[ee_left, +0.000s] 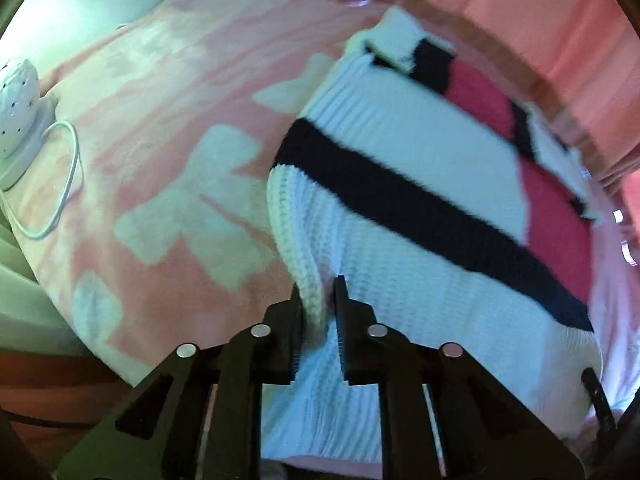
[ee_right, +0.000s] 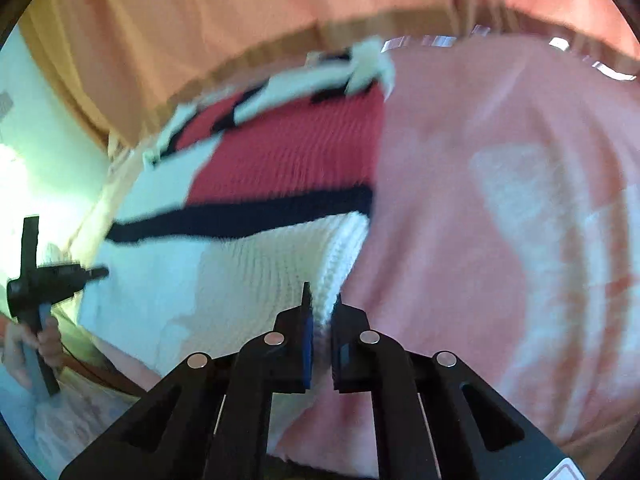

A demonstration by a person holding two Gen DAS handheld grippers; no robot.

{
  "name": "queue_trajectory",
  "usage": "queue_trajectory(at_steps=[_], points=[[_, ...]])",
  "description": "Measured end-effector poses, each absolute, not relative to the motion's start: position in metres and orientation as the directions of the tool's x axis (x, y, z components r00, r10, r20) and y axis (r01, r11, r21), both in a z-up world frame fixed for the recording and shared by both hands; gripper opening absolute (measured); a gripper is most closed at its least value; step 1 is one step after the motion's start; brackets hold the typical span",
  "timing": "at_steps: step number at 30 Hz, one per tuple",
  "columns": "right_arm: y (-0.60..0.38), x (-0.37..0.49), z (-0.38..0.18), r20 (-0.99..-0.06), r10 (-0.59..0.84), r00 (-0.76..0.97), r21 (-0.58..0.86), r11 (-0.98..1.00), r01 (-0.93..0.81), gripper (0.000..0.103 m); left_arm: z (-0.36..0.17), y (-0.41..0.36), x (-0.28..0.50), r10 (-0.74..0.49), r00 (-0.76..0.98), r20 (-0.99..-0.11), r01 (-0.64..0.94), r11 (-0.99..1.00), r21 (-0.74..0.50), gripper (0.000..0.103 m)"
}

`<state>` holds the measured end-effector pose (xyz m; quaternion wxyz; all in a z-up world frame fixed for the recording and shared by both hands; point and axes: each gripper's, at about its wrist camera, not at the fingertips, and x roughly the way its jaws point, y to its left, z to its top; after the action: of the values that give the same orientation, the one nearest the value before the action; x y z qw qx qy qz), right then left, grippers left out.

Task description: Fold small clothes

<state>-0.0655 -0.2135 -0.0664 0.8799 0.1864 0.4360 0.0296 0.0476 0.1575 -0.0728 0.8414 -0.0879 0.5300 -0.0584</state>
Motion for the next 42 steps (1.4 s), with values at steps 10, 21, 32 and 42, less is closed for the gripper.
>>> queue_trajectory(at_steps=[10, 21, 32, 42], points=[[-0.273, -0.174, 0.006, -0.738, 0.077, 0.671, 0.216, 0.968, 0.126, 0.005, -0.034, 0.108, -0.076, -0.289, 0.484, -0.826, 0.023, 0.948, -0.319, 0.005], [-0.263, -0.278, -0.005, -0.789, 0.115, 0.603, 0.235, 0.964, 0.125, 0.005, -0.017, 0.102, -0.170, -0.330, 0.478, -0.814, 0.083, 0.939, -0.333, 0.004], [-0.333, -0.087, 0.072, -0.584, 0.153, 0.797, 0.390, 0.914, 0.110, 0.008, 0.089, 0.097, 0.028, -0.225, 0.756, -0.614, 0.085, 0.965, -0.249, 0.005], [-0.351, 0.023, 0.011, -0.640, 0.060, 0.766, 0.309, 0.933, 0.185, 0.049, -0.005, 0.103, 0.180, -0.150, 0.675, -0.722, -0.047, 0.969, -0.245, 0.055]])
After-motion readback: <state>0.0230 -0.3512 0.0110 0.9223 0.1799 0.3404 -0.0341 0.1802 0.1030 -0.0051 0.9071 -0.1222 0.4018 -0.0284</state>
